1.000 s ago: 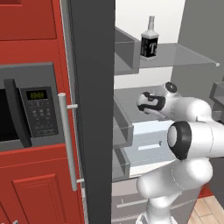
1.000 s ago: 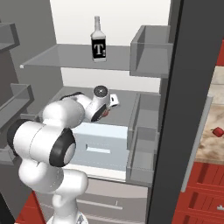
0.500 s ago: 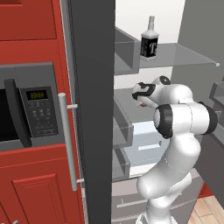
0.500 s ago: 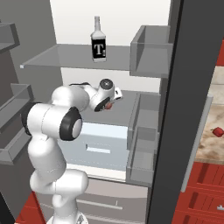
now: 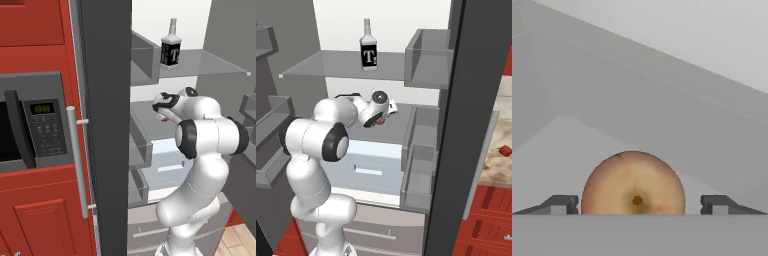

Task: Place the liquor on the top shelf of the fridge to keep it out of children's reach, and place the peach and bell pepper on lower shelves for easy access.

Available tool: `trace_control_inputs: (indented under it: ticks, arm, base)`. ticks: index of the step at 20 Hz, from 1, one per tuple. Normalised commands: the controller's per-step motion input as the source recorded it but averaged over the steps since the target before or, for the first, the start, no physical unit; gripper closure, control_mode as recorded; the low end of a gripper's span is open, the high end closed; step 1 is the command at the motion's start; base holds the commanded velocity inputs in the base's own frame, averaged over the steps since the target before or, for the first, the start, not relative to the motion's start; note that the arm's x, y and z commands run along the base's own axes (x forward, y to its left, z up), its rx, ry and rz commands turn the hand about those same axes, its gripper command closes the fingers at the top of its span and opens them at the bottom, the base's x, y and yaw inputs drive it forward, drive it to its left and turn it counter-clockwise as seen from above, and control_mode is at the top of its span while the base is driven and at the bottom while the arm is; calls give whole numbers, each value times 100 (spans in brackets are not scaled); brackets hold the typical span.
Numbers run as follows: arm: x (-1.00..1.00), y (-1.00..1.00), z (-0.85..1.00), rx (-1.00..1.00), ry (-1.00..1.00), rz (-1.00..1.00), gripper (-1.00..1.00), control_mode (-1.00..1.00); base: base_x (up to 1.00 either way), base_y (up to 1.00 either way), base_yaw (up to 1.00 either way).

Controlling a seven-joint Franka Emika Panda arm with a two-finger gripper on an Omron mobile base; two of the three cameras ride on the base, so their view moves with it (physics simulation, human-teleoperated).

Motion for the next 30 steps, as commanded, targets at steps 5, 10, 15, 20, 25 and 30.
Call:
trace_control_inputs:
  ticks: [5,10,15,20,25,30]
  arm:
    - [-60,0,21,-7,1,0,-100,-100]
    - [-95,0,38,-8,3,0,-100,-100]
    - [-100,7,14,-4,1,-4,-100,-100]
    - [-100,11,4,2,-21,-22,-100,-100]
    - [-100,27,22,10,-7,-36,-100,-100]
    - [-76,18,67,14,2,-19,-100,-100]
  base:
    - [0,0,0]
    - [0,0,0]
    - [0,0,0]
    - [0,0,0]
    - [0,0,0]
    - [0,0,0]
